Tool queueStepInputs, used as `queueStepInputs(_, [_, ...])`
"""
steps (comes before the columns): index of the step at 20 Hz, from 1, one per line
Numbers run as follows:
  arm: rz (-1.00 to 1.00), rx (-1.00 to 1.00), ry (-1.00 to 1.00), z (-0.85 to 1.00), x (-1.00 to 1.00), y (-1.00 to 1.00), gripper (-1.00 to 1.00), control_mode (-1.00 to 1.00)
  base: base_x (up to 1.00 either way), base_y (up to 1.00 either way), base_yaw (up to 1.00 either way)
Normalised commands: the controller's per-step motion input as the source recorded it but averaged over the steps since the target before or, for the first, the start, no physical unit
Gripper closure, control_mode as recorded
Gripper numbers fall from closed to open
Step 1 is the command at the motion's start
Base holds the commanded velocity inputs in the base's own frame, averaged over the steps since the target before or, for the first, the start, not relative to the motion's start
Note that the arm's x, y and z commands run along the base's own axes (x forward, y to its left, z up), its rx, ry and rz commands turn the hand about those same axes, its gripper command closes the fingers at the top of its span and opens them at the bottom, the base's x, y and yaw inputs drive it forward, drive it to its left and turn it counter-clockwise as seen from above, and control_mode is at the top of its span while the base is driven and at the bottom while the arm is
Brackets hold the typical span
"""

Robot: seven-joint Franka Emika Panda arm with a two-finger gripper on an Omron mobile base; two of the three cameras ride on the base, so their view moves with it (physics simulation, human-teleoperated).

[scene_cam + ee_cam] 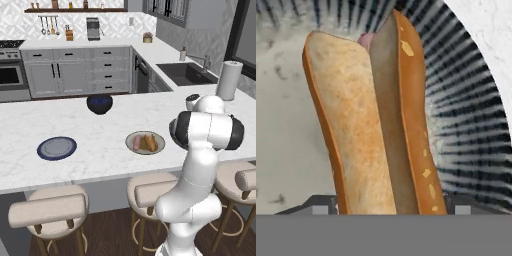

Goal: Place one bun and one sausage from the bowl on each plate.

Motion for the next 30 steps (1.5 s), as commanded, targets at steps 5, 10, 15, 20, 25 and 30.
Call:
queueStepInputs(5, [-0.08, 0.25, -0.07, 1.0, -0.89, 0.33, 1.0, -1.0, 0.0, 0.0, 0.0])
queueStepInputs(10, [-0.04, 0.29, 0.01, 0.9, -0.38, 0.71, 1.0, -1.0, 0.0, 0.0, 0.0])
queueStepInputs(15, [0.0, 0.05, -0.06, 0.07, -0.16, 0.8, 1.0, -1.0, 0.0, 0.0, 0.0])
queueStepInputs(20, [0.0, 0.0, -0.02, 0.0, 0.0, 0.2, 1.0, 1.0, 0.15, 0.8, 0.0])
queueStepInputs(25, [0.0, 0.0, 0.0, 0.0, 0.0, 0.0, 1.0, 1.0, 0.46, 1.0, 0.0])
queueStepInputs(30, [0.0, 0.0, 0.0, 0.0, 0.0, 0.0, 1.0, 1.0, 0.54, 1.0, -0.04])
